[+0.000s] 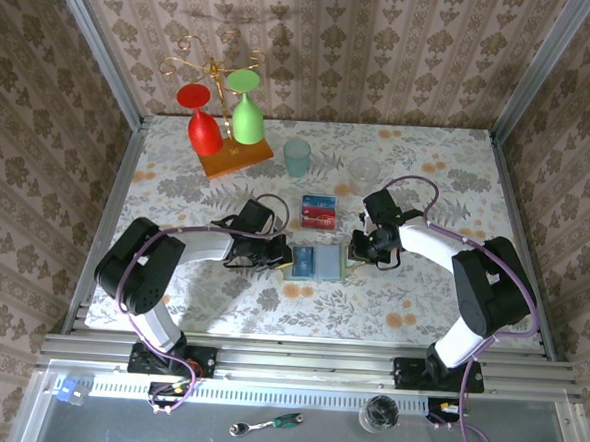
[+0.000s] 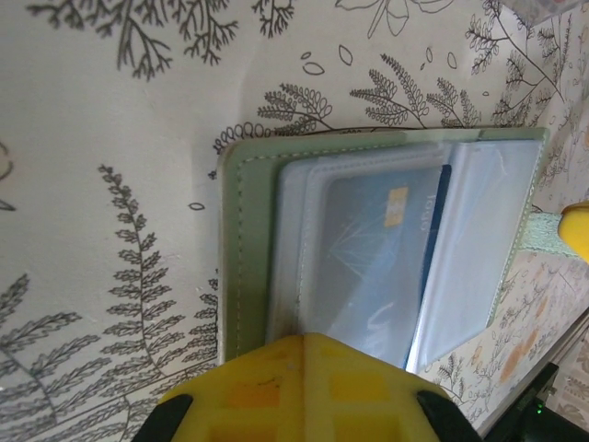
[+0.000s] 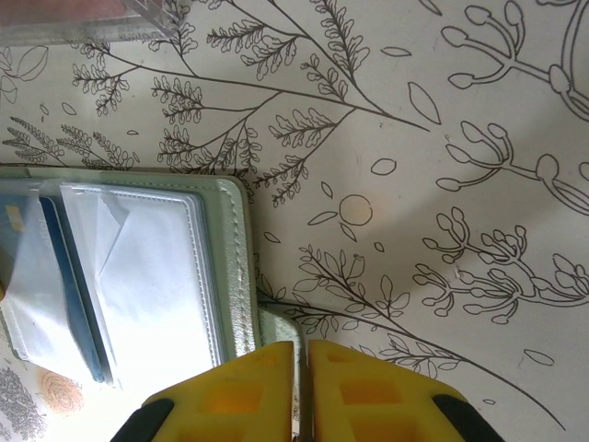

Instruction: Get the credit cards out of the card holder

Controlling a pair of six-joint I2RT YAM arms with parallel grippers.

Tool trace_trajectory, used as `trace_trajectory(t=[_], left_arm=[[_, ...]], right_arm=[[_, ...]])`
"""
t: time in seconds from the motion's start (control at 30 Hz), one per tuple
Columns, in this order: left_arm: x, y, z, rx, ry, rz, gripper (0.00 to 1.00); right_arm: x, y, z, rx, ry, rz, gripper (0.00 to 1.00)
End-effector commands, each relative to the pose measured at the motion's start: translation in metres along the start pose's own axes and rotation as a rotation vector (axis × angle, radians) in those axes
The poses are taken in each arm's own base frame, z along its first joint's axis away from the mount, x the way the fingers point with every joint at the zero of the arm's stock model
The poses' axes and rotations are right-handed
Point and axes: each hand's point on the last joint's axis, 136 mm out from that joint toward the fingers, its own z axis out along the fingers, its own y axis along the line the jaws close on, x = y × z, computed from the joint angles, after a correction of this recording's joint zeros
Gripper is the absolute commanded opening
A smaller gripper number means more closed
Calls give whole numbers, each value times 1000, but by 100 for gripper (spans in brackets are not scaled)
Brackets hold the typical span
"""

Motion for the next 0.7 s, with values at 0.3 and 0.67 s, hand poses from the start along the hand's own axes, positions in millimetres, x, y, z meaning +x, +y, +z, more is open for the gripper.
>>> trace_trajectory(t=[0.3,0.67], left_arm=[[6,14,6,-19,22,-13,1],[7,15,6,-21,24,-16,0]], right_arm=[[-19,14,-47,-2,-119,-21,27],[-20,59,-55,-155,-102,-24,29]])
